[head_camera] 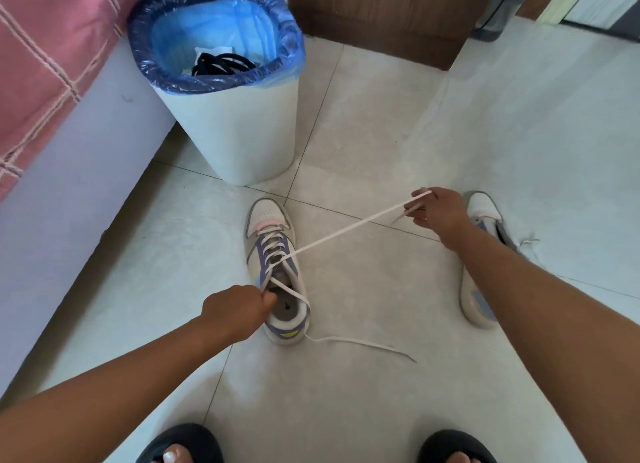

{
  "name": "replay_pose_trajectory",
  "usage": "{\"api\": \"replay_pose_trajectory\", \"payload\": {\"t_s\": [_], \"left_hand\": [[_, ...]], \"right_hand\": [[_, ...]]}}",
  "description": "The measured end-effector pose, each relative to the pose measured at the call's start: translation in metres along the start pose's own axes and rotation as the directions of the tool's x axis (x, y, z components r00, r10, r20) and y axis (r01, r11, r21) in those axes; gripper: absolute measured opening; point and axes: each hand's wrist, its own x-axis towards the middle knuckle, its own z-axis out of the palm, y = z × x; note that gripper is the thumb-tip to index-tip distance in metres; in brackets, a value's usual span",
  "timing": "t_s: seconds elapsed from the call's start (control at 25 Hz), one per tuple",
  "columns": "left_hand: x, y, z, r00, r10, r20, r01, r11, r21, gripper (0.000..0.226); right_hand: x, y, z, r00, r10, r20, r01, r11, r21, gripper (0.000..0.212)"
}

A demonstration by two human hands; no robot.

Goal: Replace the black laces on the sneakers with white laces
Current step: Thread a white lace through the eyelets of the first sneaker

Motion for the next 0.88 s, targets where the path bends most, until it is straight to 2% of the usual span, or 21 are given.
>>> {"api": "replay_pose_trajectory", "payload": {"t_s": [0.24,0.28,0.32,0.44,0.52,0.6,0.64,0.72,0.88], "left_hand": [[-0.001,0.002,0.001,1.000,0.020,-0.011,-0.019,0.997,0.076,0.027],[-0.002,0.003,0.000,1.000,0.014,-0.005,-0.014,0.997,0.072,0.027],[-0.002,0.003,-0.001,1.000,0.010,-0.001,-0.010,0.998,0.065,0.028],[0.000,0.003,-0.003,1.000,0.008,0.026,-0.009,0.999,0.032,0.026],[0.000,0.003,-0.009,0.997,-0.050,0.061,0.056,0.994,-0.095,0.026],[-0.003,0.003,-0.017,0.984,-0.137,0.112,0.160,0.960,-0.230,0.036],[-0.004,0.001,-0.022,0.980,-0.168,0.110,0.193,0.942,-0.274,0.041],[-0.007,-0.003,-0.030,0.976,-0.214,0.049,0.216,0.902,-0.375,0.044],[-0.010,-0.009,-0.037,0.936,-0.293,-0.195,0.121,0.790,-0.601,0.024]], "right_hand": [[0.001,-0.006,-0.039,0.976,0.217,0.003,-0.207,0.929,0.307,0.016],[0.002,-0.006,-0.042,0.969,0.247,0.001,-0.237,0.927,0.290,0.011],[0.002,-0.005,-0.043,0.960,0.279,0.023,-0.276,0.929,0.245,0.015],[-0.001,0.002,-0.037,0.900,0.420,0.120,-0.434,0.888,0.151,0.044],[-0.007,0.012,-0.028,0.849,0.488,0.201,-0.518,0.845,0.134,0.043],[-0.018,0.022,-0.013,0.792,0.541,0.283,-0.587,0.802,0.111,0.033],[-0.024,0.026,-0.002,0.776,0.547,0.314,-0.605,0.786,0.124,0.025],[-0.034,0.032,0.017,0.794,0.501,0.345,-0.581,0.792,0.186,0.013],[-0.062,0.021,0.062,0.840,0.310,0.445,-0.412,0.898,0.153,0.015]]}}
